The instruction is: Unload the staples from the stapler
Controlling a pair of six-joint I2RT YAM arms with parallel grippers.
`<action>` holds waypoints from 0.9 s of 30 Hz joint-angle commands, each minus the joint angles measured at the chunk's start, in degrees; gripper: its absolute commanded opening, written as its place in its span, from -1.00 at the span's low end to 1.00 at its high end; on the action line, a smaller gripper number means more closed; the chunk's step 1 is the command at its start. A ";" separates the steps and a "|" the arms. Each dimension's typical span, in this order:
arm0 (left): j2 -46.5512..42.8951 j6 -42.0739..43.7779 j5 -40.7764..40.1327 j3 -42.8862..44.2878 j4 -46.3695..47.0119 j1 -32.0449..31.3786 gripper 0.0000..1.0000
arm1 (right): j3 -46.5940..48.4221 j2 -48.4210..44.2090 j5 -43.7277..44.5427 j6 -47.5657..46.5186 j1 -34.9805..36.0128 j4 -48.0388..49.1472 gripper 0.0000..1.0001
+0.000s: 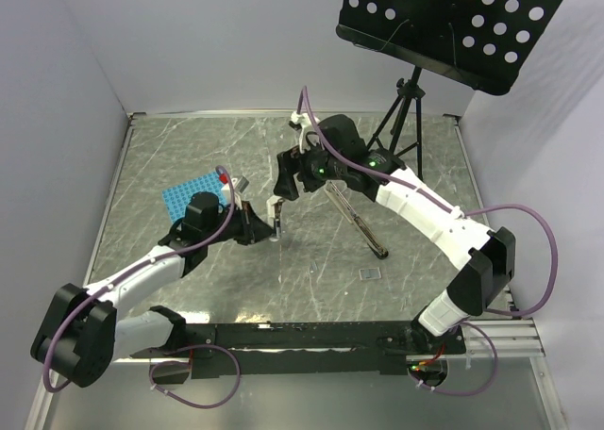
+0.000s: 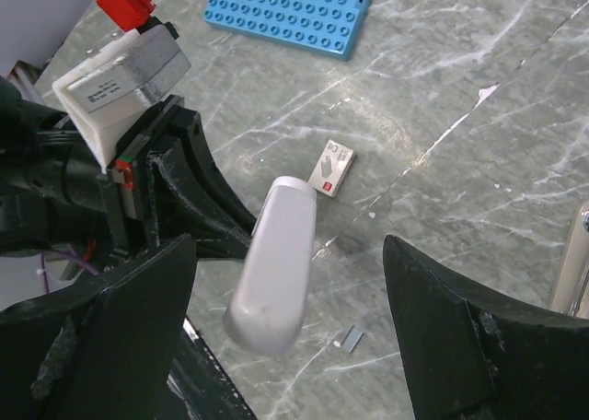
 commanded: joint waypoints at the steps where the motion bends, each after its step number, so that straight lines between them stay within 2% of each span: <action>1: -0.42 2.99 -4.00 3.13 -0.86 -0.37 -0.98 | 2.54 -1.75 0.19 0.89 -0.41 -2.95 0.78; 9: 1.52 -1.05 -4.53 3.92 -2.18 -0.37 -0.98 | -3.60 -6.23 7.93 6.78 -0.33 -4.97 0.72; 12: 2.31 -1.84 -4.70 4.80 -3.15 -0.37 -0.98 | -7.55 -8.51 6.27 9.32 0.02 -2.34 0.58; 15: 2.93 -2.55 -3.92 5.07 -2.89 -0.28 -0.98 | -10.73 -9.23 3.37 10.91 0.55 1.87 0.23; 20: 2.57 -2.99 -1.81 4.19 -0.61 -0.37 -0.98 | -9.95 -6.77 1.69 11.62 0.99 5.05 0.16; 27: 1.44 -1.58 0.39 1.90 2.47 -0.37 -0.98 | -3.01 0.69 3.00 11.18 0.99 5.41 0.09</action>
